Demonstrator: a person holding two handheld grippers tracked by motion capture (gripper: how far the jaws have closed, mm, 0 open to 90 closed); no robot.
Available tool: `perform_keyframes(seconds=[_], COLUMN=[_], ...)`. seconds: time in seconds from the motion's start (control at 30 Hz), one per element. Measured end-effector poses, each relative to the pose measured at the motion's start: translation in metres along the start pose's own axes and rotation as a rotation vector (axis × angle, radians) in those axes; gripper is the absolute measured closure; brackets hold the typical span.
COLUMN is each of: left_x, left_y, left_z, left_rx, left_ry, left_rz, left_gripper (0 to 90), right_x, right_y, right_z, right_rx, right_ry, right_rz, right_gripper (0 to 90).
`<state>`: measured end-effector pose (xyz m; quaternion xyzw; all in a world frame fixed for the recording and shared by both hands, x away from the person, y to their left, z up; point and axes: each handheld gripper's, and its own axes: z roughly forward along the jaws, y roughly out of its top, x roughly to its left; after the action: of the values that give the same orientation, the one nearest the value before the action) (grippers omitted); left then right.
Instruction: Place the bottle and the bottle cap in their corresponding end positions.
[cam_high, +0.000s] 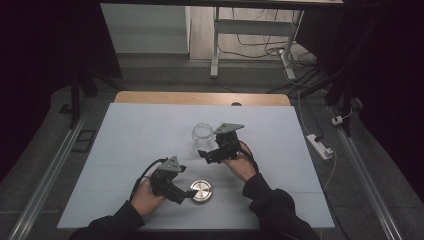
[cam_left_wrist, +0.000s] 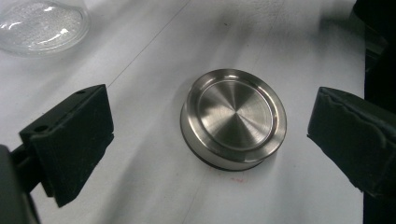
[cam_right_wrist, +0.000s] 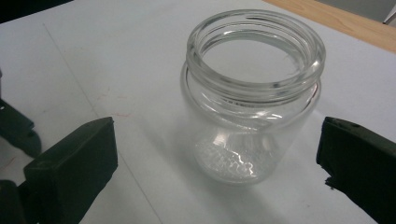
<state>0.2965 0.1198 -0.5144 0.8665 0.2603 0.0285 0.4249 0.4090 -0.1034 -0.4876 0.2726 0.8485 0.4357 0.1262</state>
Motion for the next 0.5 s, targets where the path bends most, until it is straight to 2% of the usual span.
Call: perform_keyframes(seconds=[0.2, 0.4, 0.5], left_x=[-0.003, -0.003, -0.002], left_y=[-0.001, -0.005, -0.009], left_z=[-0.004, -0.015, -0.022], left_rx=[0.004, -0.014, -0.025], left_ry=[0.008, 0.018, 0.025], left_rz=[0.015, 0.003, -0.01], left_gripper=[0.0, 0.0, 0.0], right_x=[0.002, 0.005, 0.008], right_y=[-0.004, -0.006, -0.007], right_z=[-0.01, -0.022, -0.029], right_rx=[0.0, -0.024, -0.038], right_ry=[0.012, 0.051, 0.052], right_rz=[0.009, 0.027, 0.02], right_gripper=[0.0, 0.0, 0.0])
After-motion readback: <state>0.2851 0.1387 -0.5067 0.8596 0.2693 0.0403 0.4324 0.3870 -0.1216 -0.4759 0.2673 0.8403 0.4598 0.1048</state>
